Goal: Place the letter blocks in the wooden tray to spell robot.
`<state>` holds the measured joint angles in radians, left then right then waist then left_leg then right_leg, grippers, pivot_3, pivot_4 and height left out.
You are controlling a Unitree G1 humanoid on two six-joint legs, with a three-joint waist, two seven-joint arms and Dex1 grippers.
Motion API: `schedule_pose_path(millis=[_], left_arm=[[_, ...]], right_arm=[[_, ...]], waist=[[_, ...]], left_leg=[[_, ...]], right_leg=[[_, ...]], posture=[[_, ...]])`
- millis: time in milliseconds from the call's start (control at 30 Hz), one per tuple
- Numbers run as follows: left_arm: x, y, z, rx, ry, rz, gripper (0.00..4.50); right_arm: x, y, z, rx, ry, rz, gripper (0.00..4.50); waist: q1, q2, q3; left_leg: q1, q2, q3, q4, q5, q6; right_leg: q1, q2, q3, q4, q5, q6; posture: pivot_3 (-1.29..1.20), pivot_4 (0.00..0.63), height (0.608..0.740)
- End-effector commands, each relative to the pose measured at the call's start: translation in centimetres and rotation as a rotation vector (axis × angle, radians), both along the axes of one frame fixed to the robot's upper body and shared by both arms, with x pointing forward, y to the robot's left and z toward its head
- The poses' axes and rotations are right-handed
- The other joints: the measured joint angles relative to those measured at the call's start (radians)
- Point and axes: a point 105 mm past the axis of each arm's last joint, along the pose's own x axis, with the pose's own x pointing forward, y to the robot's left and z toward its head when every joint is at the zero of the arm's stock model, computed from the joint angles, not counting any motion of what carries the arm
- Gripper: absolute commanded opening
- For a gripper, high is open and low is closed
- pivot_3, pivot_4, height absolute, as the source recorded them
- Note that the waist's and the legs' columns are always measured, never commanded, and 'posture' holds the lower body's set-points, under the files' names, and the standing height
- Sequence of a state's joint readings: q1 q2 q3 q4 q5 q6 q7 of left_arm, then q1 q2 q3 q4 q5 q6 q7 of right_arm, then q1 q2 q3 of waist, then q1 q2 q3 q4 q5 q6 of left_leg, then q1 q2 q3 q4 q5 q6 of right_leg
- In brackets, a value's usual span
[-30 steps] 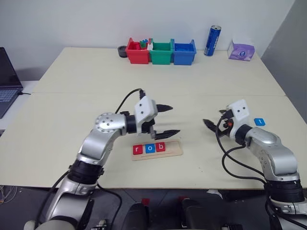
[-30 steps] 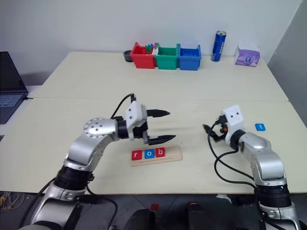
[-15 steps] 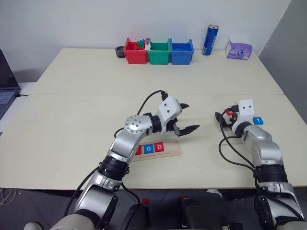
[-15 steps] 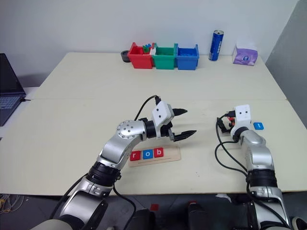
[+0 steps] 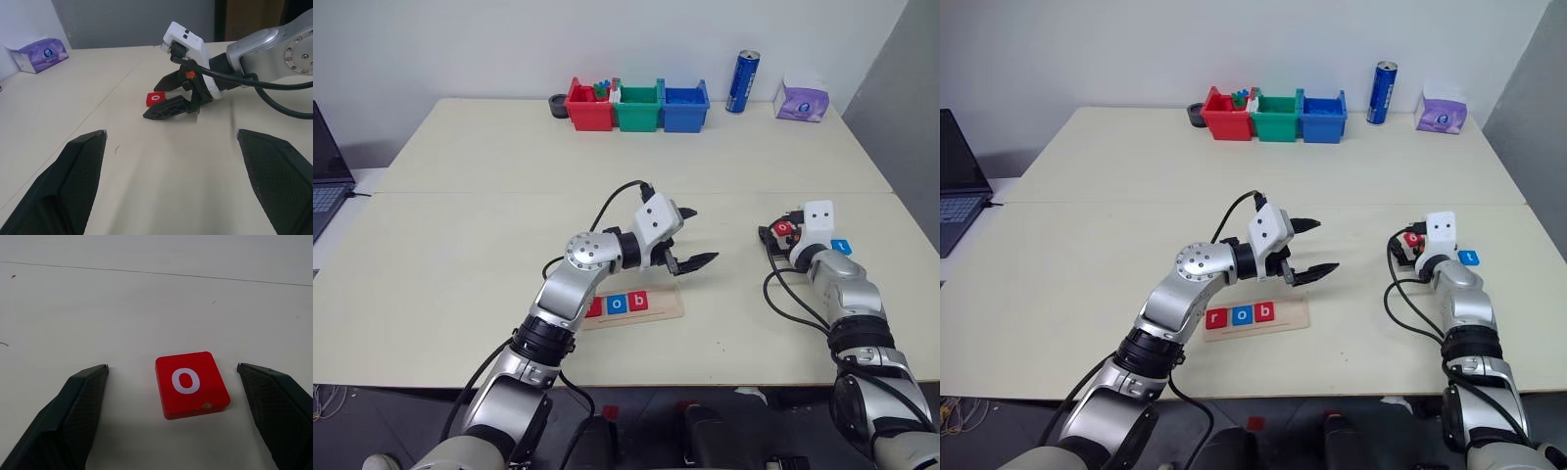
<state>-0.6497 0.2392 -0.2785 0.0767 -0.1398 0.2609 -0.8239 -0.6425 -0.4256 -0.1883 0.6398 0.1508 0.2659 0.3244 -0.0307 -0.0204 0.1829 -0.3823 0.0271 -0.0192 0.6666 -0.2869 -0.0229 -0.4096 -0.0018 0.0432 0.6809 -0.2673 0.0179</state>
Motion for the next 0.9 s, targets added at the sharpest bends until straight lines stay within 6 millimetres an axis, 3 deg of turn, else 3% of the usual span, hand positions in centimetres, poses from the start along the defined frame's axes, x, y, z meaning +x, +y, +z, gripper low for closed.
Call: schedule_pose_path(millis=[33, 100, 333, 500, 600, 700, 800, 900], left_arm=[[-0.6, -0.5, 1.6, -0.026, -0.050, -0.038, 4.50], [-0.5, -0.5, 1.7, -0.026, -0.050, -0.043, 4.50], [-0.5, -0.4, 1.7, -0.019, -0.052, -0.049, 4.50], [-0.8, 0.1, 1.8, -0.011, -0.056, -0.063, 4.50], [-2.4, 1.4, 1.8, 0.005, -0.060, -0.126, 4.50], [-4.6, 3.2, 1.7, 0.024, -0.034, -0.200, 4.50], [-5.6, 4.8, 1.4, 0.049, -0.010, -0.213, 4.50], [-6.2, 6.2, 0.8, 0.081, 0.018, -0.201, 4.50]], right_arm=[[0.2, -0.7, 0.7, 0.041, -0.030, -0.022, 4.31], [0.1, -0.8, 0.6, 0.040, -0.030, -0.026, 3.93], [-0.3, -1.1, 0.4, 0.033, -0.033, -0.041, 1.50], [-1.2, -0.1, -0.1, 0.004, -0.014, -0.010, 1.46], [-3.2, 2.8, 0.0, -0.001, 0.008, 0.082, 1.46], [-6.5, 6.4, -0.2, 0.007, 0.065, 0.154, 1.46], [-9.3, 9.9, -0.1, 0.023, 0.114, 0.199, 1.46], [-11.1, 12.1, -0.1, 0.032, 0.148, 0.201, 1.46]], waist=[[0.000, 0.000, 0.000], [0.000, 0.000, 0.000], [-0.002, 0.000, 0.000], [0.000, 0.000, 0.000], [-0.002, 0.001, -0.001], [-0.003, 0.003, -0.002], [-0.003, 0.004, -0.002], [-0.002, 0.004, -0.002]], left_leg=[[0.000, 0.000, 0.000, 0.000, 0.000, 0.000], [0.000, 0.000, 0.000, 0.000, 0.000, 0.000], [0.000, 0.000, 0.000, 0.000, 0.000, 0.000], [0.000, 0.000, 0.000, 0.000, 0.000, 0.000], [0.000, 0.001, -0.001, -0.001, 0.000, 0.000], [0.000, 0.003, -0.002, -0.002, 0.001, -0.002], [0.000, 0.004, -0.004, -0.002, 0.001, -0.001], [0.001, 0.002, -0.004, -0.002, 0.001, -0.002]], right_leg=[[0.000, 0.000, 0.000, 0.000, 0.000, 0.000], [0.000, 0.000, 0.000, 0.000, 0.000, 0.000], [0.000, 0.000, 0.000, 0.000, 0.000, 0.000], [0.000, 0.000, 0.000, 0.000, 0.000, 0.000], [0.000, 0.000, 0.000, 0.000, 0.000, 0.000], [-0.001, 0.001, 0.000, 0.000, 0.000, 0.000], [-0.001, 0.001, -0.002, 0.001, -0.001, -0.001], [-0.001, 0.003, -0.002, 0.001, -0.001, -0.001]], posture=[[0.00, 0.150, 0.740], [0.00, 0.150, 0.740], [0.00, 0.150, 0.740], [0.00, 0.150, 0.740], [0.00, 0.150, 0.740], [0.00, 0.150, 0.740], [0.00, 0.150, 0.740], [0.00, 0.150, 0.740]])
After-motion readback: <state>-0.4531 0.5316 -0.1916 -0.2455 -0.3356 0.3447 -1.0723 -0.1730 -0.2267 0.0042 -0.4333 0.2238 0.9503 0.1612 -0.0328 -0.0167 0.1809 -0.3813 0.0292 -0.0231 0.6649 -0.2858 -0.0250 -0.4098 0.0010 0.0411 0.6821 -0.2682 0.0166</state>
